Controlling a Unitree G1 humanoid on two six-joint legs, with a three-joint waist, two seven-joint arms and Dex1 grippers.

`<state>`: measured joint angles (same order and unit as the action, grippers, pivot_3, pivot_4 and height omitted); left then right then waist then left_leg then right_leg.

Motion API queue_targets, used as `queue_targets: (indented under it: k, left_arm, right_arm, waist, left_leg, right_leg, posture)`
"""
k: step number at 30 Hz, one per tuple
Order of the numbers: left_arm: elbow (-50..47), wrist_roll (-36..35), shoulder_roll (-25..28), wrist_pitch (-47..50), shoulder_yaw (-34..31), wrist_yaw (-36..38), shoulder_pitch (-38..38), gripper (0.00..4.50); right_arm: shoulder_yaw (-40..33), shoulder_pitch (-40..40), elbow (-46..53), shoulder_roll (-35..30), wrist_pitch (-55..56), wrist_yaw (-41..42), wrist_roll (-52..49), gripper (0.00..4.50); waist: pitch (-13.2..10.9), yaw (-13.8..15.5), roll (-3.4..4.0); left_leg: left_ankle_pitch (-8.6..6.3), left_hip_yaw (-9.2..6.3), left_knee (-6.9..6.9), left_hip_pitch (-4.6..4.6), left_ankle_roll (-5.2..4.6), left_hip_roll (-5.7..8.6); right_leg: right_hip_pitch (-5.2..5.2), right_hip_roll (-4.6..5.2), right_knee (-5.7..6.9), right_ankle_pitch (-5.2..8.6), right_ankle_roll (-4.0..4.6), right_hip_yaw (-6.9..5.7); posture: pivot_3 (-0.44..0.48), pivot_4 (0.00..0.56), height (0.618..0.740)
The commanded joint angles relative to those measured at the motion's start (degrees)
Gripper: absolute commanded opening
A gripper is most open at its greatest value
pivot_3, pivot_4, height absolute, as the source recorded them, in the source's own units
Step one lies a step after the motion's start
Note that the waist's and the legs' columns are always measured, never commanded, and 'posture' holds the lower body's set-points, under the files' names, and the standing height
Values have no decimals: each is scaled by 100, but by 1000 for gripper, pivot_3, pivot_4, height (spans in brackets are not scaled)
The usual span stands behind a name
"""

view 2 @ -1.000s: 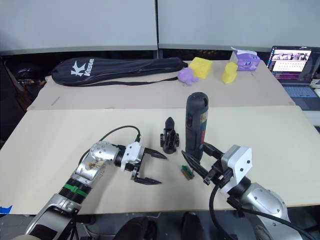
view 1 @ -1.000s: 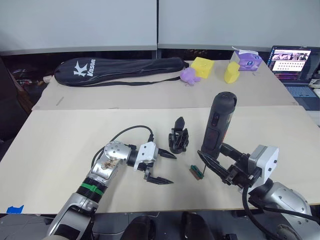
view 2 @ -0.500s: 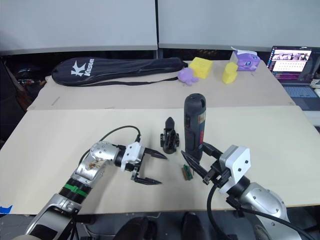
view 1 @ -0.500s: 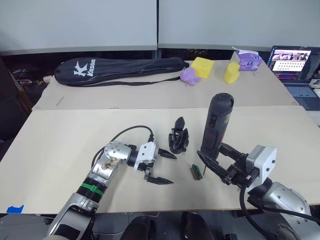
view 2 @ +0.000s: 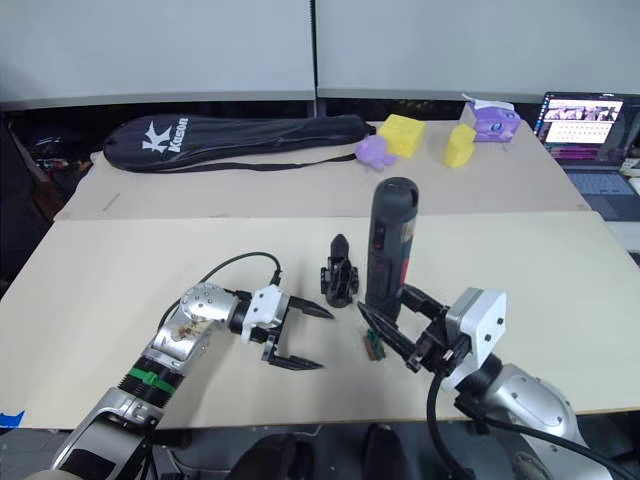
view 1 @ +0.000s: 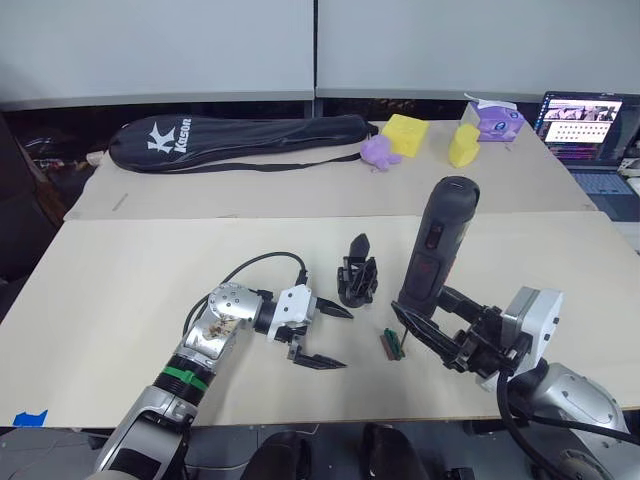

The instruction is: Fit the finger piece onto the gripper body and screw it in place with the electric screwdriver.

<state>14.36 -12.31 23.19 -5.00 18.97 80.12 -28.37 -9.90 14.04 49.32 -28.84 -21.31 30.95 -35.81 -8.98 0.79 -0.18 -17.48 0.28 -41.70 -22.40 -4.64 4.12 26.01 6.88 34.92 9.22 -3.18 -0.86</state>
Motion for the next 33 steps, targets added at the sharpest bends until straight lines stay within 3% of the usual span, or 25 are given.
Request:
queue_targets:
  k: [1, 33]
  left_arm:
    - [-103, -38, -37, -56, 1, 4, 12, 4500]
    - [-146, -63, -113, 275, 40, -76, 125, 4500]
  right_arm:
    - [-6, -77, 204, -17, 210, -12, 73, 1920]
    - [83, -185, 124, 93, 277, 18, 323, 1920]
  waist:
    - [0, -2, 0]
    - [0, -4, 0]
  left_leg:
    - [0, 0, 0, 0, 0, 0]
    - [0, 0, 0, 0, 0, 0]
  right_leg:
    - [0, 0, 0, 0, 0, 0]
    - [0, 0, 0, 0, 0, 0]
  posture:
    - [0, 150, 723]
    - [0, 150, 723]
